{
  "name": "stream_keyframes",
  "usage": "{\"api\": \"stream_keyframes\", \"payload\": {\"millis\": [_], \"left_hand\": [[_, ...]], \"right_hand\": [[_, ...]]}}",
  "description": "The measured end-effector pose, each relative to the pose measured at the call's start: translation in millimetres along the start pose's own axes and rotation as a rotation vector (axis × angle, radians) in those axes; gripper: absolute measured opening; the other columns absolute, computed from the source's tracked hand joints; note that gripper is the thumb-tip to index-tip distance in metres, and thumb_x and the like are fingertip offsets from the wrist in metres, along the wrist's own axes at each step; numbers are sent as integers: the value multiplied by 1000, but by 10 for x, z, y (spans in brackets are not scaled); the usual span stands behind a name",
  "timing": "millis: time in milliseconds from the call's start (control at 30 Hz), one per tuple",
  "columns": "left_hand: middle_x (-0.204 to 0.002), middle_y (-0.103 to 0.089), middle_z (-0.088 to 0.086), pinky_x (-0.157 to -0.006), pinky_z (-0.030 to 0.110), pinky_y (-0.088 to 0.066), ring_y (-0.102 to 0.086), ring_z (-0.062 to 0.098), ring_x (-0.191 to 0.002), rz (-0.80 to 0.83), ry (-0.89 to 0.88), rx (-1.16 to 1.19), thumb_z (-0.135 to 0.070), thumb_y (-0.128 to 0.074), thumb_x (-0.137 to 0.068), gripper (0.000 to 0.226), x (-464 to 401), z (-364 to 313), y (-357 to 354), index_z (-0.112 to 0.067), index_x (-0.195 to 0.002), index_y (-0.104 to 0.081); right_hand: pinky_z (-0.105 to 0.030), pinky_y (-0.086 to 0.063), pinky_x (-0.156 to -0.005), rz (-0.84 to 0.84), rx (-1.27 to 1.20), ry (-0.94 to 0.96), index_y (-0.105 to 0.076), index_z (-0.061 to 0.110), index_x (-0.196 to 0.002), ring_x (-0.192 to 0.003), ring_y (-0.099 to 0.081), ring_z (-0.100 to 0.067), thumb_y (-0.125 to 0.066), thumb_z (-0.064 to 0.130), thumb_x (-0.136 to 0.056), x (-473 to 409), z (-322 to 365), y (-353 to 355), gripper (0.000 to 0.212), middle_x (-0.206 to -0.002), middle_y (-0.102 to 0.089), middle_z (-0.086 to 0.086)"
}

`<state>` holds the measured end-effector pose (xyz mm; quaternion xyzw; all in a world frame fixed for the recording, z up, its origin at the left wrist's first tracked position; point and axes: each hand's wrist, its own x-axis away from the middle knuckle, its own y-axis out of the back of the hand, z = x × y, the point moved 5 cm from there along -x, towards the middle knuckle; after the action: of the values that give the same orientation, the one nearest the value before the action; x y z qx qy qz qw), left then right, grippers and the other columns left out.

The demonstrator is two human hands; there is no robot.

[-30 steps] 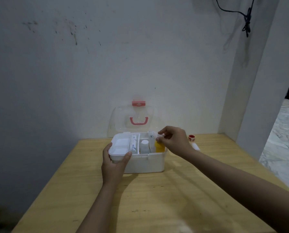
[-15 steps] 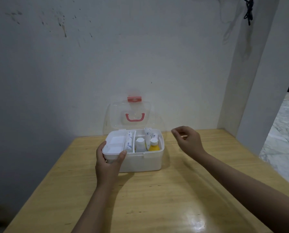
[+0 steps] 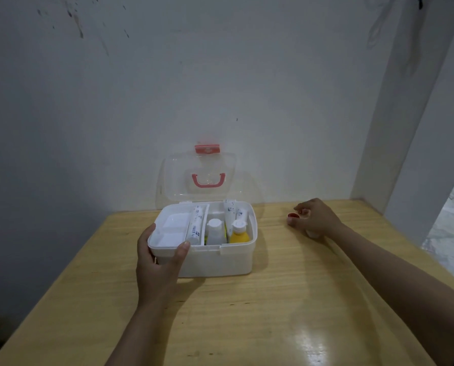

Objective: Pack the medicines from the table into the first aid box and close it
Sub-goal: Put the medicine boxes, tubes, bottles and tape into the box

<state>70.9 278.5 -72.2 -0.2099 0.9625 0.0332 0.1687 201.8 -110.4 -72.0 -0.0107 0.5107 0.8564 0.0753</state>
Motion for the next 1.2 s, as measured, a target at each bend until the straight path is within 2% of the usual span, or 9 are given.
{"api": "stream_keyframes", "payload": {"millis": [167, 300, 400, 500, 567, 733, 967, 1100, 1200], "left_hand": [[-129, -49, -6, -70, 9, -45, -51, 14, -114, 1, -10, -14, -57, -71, -51, 90, 4, -24, -14, -31, -132, -41], [-124, -52, -7, -77, 18, -45, -53, 14, -112, -20, 4, -13, -46, -74, -56, 80, 12, -25, -9, -33, -129, -43], [-125, -52, -7, -81, 25, -47, -54, 14, -111, -26, 14, -10, -52, -74, -52, 83, 14, -23, -2, -35, -128, -44], [-126, -52, -5, -84, 28, -47, -53, 18, -114, -35, 9, -8, -30, -82, -67, 71, 1, -13, -4, -35, -127, -44], [-125, -52, -5, -81, 25, -46, -54, 18, -112, -35, 5, -11, -20, -79, -72, 67, 0, -6, -5, -34, -127, -44], [-124, -52, -6, -78, 24, -45, -53, 16, -110, -38, 14, -10, -20, -79, -72, 67, 2, 4, 0, -34, -129, -44], [-124, -52, -6, -84, 30, -47, -52, 16, -110, -41, 8, -25, -22, -79, -72, 67, 0, 8, 3, -35, -128, -44], [-124, -51, -5, -83, 29, -47, -52, 17, -110, -39, 5, -26, -23, -79, -72, 68, -6, 12, 2, -34, -128, -44], [-126, -50, -5, -78, 23, -45, -51, 15, -111, -31, -3, -30, -30, -82, -67, 74, -5, 2, 1, -32, -130, -43]], "right_hand": [[-26, -40, -77, -58, -5, 92, -69, 13, -105, -98, -58, -20, -75, 43, -73, 42, 115, 9, 45, -109, -53, -7], [-30, -49, -74, -85, 5, 134, -72, 9, -93, -87, -60, -21, -76, 40, -72, 65, 140, 6, 38, -95, -58, -7], [-26, -46, -70, -80, 12, 133, -73, 10, -91, -84, -59, -18, -75, 40, -72, 76, 186, 20, 35, -89, -56, -3], [-21, -43, -64, -32, -24, 107, -72, 7, -91, -81, -61, -16, -77, 36, -73, 59, 219, 35, 34, -80, -63, 1], [-21, -43, -66, -9, -41, 88, -72, 9, -92, -82, -61, -14, -78, 38, -71, 35, 212, 27, 36, -86, -70, -2], [-24, -40, -69, -4, -45, 57, -73, 12, -91, -85, -57, -12, -78, 41, -70, 44, 200, 42, 36, -83, -64, 2], [-26, -47, -78, -33, -104, 76, -72, 10, -100, -93, -61, -17, -79, 28, -71, 87, 179, 43, 34, -100, -71, -6], [-30, -51, -78, -72, -152, 122, -73, 10, -94, -92, -64, -19, -78, 24, -71, 169, 272, 133, 27, -94, -71, -4], [-23, -48, -74, -114, -165, 210, -72, 9, -98, -82, -62, -11, -77, 22, -74, 293, 467, 301, 28, -89, -66, 1]]}}
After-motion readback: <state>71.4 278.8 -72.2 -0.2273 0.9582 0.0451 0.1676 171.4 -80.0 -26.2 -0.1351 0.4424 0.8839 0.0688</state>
